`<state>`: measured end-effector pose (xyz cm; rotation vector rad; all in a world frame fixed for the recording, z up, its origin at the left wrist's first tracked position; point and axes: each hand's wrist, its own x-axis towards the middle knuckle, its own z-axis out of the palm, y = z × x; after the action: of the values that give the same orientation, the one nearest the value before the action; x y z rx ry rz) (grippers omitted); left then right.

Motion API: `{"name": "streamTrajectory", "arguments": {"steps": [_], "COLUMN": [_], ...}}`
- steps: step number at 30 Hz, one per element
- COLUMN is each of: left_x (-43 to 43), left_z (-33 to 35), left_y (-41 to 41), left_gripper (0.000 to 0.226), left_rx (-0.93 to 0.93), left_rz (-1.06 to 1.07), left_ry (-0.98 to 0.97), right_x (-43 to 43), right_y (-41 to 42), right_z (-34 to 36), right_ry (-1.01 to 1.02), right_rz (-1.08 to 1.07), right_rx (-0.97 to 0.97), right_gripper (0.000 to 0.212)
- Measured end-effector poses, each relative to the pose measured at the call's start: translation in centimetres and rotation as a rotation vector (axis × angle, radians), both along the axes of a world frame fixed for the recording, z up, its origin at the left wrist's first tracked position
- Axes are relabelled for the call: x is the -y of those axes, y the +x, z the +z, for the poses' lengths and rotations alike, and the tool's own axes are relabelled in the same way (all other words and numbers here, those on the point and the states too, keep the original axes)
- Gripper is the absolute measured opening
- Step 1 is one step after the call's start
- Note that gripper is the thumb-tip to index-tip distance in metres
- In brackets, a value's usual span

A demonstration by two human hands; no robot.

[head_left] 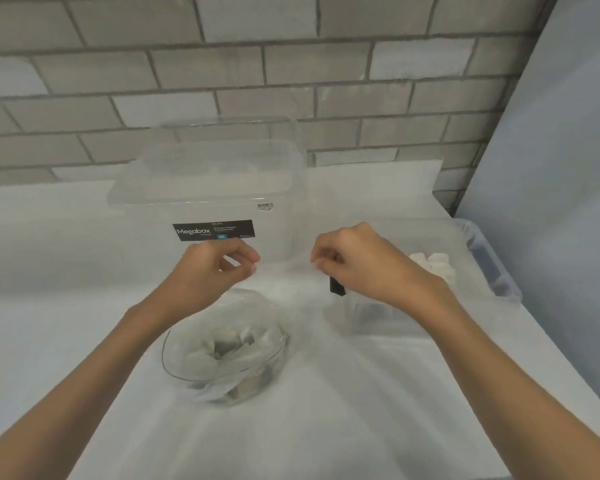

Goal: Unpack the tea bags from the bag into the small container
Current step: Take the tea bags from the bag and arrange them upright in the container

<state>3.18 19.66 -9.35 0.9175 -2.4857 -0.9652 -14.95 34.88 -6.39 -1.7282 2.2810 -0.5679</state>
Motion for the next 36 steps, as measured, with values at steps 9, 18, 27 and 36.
{"name": "streamTrajectory", "arguments": {"steps": [9, 18, 27, 36], "left_x": [1.1, 0.6, 0.9, 1.9], "left_z": [-4.7, -7.4, -8.0, -5.9], "left_y": [6.0, 6.0, 6.6, 7.5], "left_gripper": [0.007, 0.021, 0.019, 0.018], "left_rx": [0.249, 0.461, 0.425, 0.113], "left_rz": [0.010, 0.021, 0.082, 0.179], "left_ry": [0.038, -0.191, -0.252, 0.002], "right_x": [5.6, 9.2, 9.7, 8.3], "right_y": [7.8, 11.0, 11.9, 10.2], "right_z": [-5.0, -10.4, -10.4, -7.6], "right_ry": [0.144, 0.331, 0.344, 0.176], "right_rz": [0.260, 0.227, 0.187, 0.031], "right_rx": [0.156, 0.097, 0.050, 0.191], "right_gripper": [0.020, 0.031, 0.020, 0.015]}}
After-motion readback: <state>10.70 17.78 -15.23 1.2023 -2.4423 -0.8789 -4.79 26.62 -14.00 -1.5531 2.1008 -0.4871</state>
